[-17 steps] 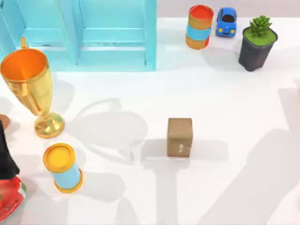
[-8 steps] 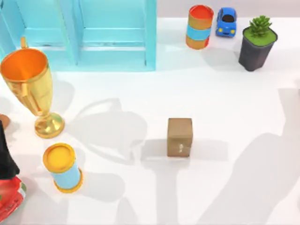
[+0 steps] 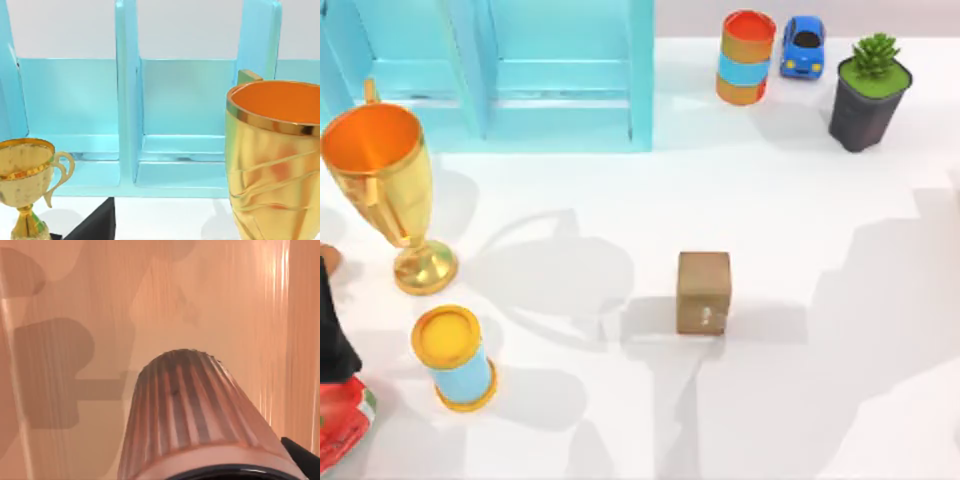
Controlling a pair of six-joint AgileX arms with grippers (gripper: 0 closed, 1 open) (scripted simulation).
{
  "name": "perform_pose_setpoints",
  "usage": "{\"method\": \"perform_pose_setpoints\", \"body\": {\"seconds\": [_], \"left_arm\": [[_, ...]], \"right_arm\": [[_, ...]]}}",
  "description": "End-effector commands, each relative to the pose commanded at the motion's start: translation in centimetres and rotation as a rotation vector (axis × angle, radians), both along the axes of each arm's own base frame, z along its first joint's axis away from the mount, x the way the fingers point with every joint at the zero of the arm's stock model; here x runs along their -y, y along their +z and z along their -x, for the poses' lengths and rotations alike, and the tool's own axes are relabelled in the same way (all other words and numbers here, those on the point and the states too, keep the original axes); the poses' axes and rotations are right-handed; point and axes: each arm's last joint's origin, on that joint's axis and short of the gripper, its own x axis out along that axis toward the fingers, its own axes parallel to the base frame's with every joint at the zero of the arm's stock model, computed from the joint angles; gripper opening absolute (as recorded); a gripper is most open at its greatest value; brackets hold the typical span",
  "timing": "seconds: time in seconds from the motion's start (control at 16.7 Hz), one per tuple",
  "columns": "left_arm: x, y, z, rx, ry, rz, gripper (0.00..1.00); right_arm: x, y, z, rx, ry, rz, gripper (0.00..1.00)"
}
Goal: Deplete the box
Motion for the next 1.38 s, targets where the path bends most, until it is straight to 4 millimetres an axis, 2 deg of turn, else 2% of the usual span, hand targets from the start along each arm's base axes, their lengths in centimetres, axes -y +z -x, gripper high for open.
{"method": "perform_pose_setpoints", "body": {"seconds": [0.24, 0.6, 0.72, 0.78, 0.9, 0.96, 1.14, 1.26, 1.38], "left_arm": [[0.0, 0.0, 0.0, 0.000, 0.000, 0.000, 1.00], [0.0, 0.0, 0.0, 0.000, 0.000, 0.000, 1.00], [0.0, 0.0, 0.0, 0.000, 0.000, 0.000, 1.00], [0.0, 0.0, 0.0, 0.000, 0.000, 0.000, 1.00], [0.0, 0.0, 0.0, 0.000, 0.000, 0.000, 1.00], [0.0, 0.0, 0.0, 0.000, 0.000, 0.000, 1.00], [0.0, 0.0, 0.0, 0.000, 0.000, 0.000, 1.00], [0.0, 0.0, 0.0, 0.000, 0.000, 0.000, 1.00], [0.0, 0.0, 0.0, 0.000, 0.000, 0.000, 1.00]], "right_arm": [[-1.0, -0.7, -0.5, -0.140, 0.016, 0.003, 0.00], [-1.0, -0.8, -0.5, -0.150, 0.011, 0.001, 0.00], [-2.1, -1.2, -0.9, -0.155, 0.011, 0.000, 0.00], [-3.3, -1.5, -1.4, -0.160, 0.011, -0.001, 0.00], [-6.8, -2.3, -2.4, -0.172, 0.010, 0.000, 0.00], [-9.2, -2.8, -2.8, -0.178, 0.010, 0.002, 0.00], [-18.2, -4.5, -3.0, -0.193, 0.010, 0.016, 0.00], [-24.7, -5.8, -1.5, -0.197, 0.009, 0.029, 0.00], [-30.5, -7.0, 1.1, -0.194, 0.009, 0.042, 0.00]]}}
